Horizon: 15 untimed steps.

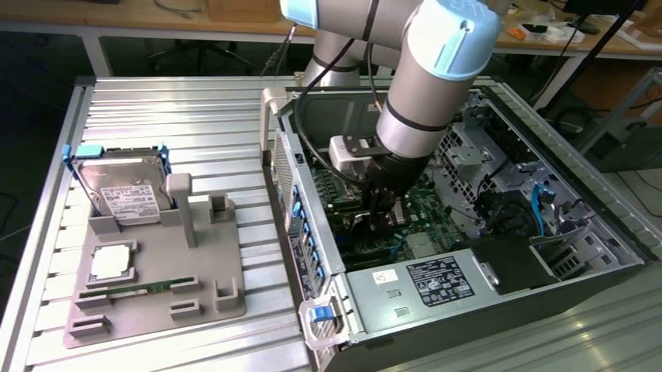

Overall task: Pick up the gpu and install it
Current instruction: 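Insert the gpu into the slot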

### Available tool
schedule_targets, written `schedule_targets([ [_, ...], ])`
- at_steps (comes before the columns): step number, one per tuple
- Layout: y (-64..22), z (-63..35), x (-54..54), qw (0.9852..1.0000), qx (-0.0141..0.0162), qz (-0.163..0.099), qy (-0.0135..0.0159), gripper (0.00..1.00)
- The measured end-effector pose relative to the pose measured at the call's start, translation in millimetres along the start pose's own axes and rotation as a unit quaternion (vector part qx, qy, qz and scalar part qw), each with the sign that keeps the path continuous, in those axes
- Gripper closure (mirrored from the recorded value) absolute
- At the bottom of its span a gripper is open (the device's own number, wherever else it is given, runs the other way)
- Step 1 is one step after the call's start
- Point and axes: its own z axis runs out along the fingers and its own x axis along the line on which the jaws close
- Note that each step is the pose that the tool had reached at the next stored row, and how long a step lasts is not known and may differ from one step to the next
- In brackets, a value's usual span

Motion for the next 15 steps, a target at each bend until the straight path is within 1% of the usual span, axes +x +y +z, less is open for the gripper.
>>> schedule_targets([
  [1, 0.0, 0.1, 0.0, 1.0, 0.0001, 0.0, -0.0001, 0.6],
  [2, 0.0, 0.1, 0.0, 1.0, 0.0001, 0.0, -0.0001, 0.53],
  [3, -0.2, -0.1, 0.0, 1.0, 0.0, 0.0, 0.0, 0.53],
  [4, -0.5, -3.5, 0.0, 1.0, -0.0001, 0.0, 0.0, 0.53],
  [6, -0.4, -16.3, 0.0, 1.0, -0.0002, 0.0, 0.0, 0.53],
  [8, -0.3, -26.6, 0.0, 1.0, -0.0001, 0.0, -0.0001, 0.53],
  [12, -0.2, -44.8, -1.5, 1.0, -0.0001, 0.0, -0.0001, 0.53],
  [13, 0.4, -46.2, -3.2, 1.0, -0.0001, 0.0, -0.0002, 0.53],
  [14, 0.6, -46.2, -4.5, 1.0, 0.0, 0.0, 0.0013, 0.53],
  [15, 0.6, -46.2, -4.5, 1.0, 0.0, 0.0, 0.0015, 0.55],
])
